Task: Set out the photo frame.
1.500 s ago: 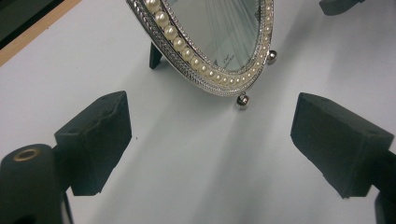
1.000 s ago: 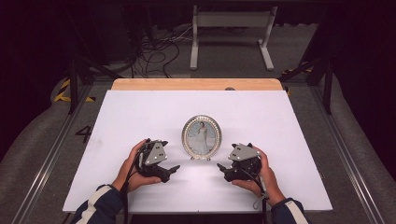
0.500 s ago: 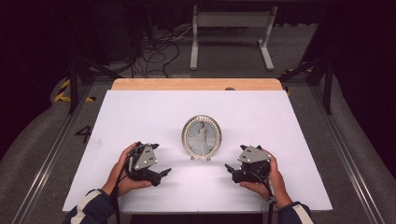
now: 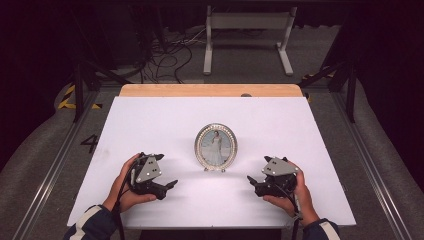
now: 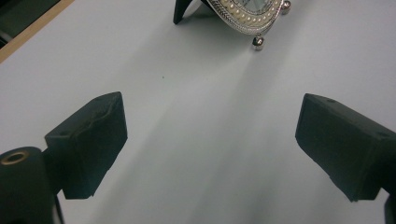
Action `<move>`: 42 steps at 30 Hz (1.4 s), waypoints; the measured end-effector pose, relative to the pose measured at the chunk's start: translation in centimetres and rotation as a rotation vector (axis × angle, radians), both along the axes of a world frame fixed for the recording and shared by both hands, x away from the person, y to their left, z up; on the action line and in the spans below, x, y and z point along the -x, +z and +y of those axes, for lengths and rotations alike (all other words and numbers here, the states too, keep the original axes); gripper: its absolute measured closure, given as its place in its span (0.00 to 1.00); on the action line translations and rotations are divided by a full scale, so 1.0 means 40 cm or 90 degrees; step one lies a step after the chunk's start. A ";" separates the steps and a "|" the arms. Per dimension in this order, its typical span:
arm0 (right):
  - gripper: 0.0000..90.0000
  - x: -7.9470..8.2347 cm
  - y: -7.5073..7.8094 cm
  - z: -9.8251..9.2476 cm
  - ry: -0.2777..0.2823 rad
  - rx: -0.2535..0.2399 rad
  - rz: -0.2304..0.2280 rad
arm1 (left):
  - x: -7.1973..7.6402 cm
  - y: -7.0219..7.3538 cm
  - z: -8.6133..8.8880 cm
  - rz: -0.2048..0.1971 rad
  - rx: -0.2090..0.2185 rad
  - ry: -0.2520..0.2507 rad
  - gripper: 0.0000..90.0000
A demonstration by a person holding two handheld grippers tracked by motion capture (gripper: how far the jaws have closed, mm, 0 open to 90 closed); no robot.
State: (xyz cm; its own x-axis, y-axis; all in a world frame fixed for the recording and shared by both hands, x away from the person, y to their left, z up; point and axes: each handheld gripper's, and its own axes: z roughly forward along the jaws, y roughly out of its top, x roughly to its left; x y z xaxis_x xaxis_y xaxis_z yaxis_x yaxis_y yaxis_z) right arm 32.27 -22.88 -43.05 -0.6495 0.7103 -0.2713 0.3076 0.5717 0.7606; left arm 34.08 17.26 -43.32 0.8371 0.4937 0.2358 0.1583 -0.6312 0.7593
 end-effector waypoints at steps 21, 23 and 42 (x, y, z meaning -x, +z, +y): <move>0.19 0.018 -0.005 -0.051 -0.032 0.018 -0.002 | 0.019 -0.006 0.075 0.003 0.004 0.040 0.11; 0.19 0.020 -0.006 -0.058 -0.036 0.018 -0.001 | 0.020 -0.007 0.083 -0.002 0.003 0.043 0.10; 0.19 0.036 -0.020 -0.114 -0.075 0.003 0.000 | 0.047 -0.026 0.192 0.015 0.024 0.106 0.10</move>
State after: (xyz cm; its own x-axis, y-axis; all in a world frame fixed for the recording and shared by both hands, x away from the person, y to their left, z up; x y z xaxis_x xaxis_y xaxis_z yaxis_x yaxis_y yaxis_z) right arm 30.82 -27.46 -43.85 -0.5618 0.7802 -0.2750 0.3731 0.5357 0.7575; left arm 32.19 24.95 -44.36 0.7482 0.6336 0.1968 0.2756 -0.5666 0.7765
